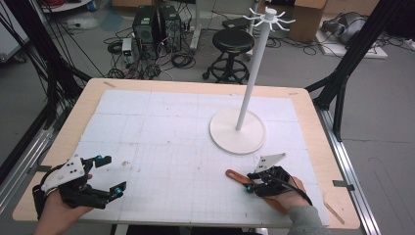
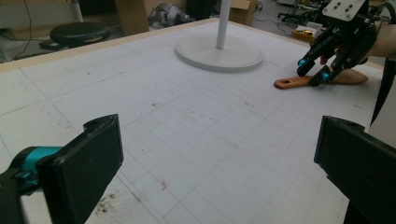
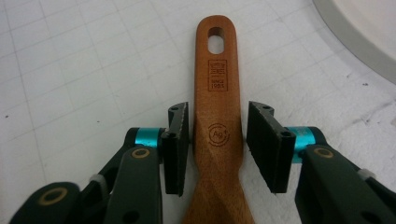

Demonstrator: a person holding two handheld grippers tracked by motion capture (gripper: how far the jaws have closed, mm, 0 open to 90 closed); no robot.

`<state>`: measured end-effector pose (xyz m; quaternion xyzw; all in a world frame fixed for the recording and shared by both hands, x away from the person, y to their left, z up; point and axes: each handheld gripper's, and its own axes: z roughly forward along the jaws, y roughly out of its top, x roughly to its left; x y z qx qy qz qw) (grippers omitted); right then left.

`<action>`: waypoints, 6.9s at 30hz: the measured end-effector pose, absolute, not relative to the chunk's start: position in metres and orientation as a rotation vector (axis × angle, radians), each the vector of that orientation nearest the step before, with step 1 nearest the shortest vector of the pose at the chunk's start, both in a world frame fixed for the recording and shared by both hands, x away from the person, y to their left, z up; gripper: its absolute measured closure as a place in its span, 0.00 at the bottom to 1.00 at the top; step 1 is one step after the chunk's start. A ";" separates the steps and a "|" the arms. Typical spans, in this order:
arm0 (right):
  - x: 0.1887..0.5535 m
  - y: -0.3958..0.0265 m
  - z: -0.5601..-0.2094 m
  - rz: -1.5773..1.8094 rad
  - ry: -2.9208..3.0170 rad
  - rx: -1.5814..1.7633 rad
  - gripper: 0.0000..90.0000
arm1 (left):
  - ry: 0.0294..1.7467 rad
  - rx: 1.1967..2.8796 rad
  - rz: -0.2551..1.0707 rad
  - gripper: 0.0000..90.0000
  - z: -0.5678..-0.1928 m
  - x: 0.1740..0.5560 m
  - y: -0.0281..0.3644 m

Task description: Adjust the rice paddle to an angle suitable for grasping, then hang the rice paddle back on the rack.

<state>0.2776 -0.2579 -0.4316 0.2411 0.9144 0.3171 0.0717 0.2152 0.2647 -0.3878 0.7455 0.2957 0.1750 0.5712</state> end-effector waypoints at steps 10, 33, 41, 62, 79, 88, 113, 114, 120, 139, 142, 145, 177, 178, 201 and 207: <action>0.277 -0.256 -0.430 0.926 2.745 0.749 0.71 | 0.697 1.753 0.403 0.02 -0.389 0.215 0.263; 0.271 -0.268 -0.417 1.046 2.677 0.770 0.72 | 0.701 1.750 0.410 0.02 -0.389 0.214 0.267; 0.269 -0.273 -0.409 1.112 2.626 0.767 0.72 | 0.704 1.747 0.407 0.02 -0.389 0.215 0.266; 0.259 -0.287 -0.381 1.269 2.444 0.751 0.72 | 0.700 1.746 0.396 0.02 -0.389 0.216 0.262; 0.253 -0.298 -0.368 1.389 2.345 0.726 0.72 | 0.707 1.747 0.396 0.02 -0.391 0.217 0.263; 0.250 -0.301 -0.363 1.437 2.306 0.729 0.72 | 0.706 1.750 0.396 0.02 -0.392 0.217 0.263; 0.244 -0.313 -0.353 1.515 2.221 0.728 0.72 | 0.703 1.750 0.394 0.02 -0.391 0.217 0.263; 0.244 -0.313 -0.353 1.518 2.223 0.728 0.72 | 0.699 1.753 0.395 0.02 -0.391 0.218 0.262; 0.246 -0.316 -0.354 1.550 2.233 0.734 0.72 | 0.693 1.750 0.389 0.02 -0.390 0.218 0.260; 0.255 -0.329 -0.342 1.711 2.201 0.686 0.72 | 0.694 1.740 0.386 0.02 -0.390 0.219 0.261; 0.255 -0.331 -0.335 1.697 2.211 0.684 0.72 | 0.693 1.744 0.385 0.02 -0.390 0.219 0.260; 0.257 -0.335 -0.323 1.694 2.216 0.663 0.72 | 0.688 1.746 0.382 0.02 -0.391 0.219 0.258; 0.292 -0.356 -0.270 1.758 2.127 0.640 0.72 | 0.661 1.714 0.348 0.02 -0.393 0.220 0.259; 0.293 -0.356 -0.268 1.766 2.126 0.639 0.72 | 0.661 1.712 0.346 0.02 -0.393 0.220 0.258; 0.338 -0.367 -0.239 1.787 2.080 0.693 0.72 | 0.661 1.667 0.315 0.02 -0.397 0.226 0.266; 0.343 -0.364 -0.218 1.776 2.073 0.671 0.72 | 0.666 1.666 0.305 0.02 -0.398 0.225 0.266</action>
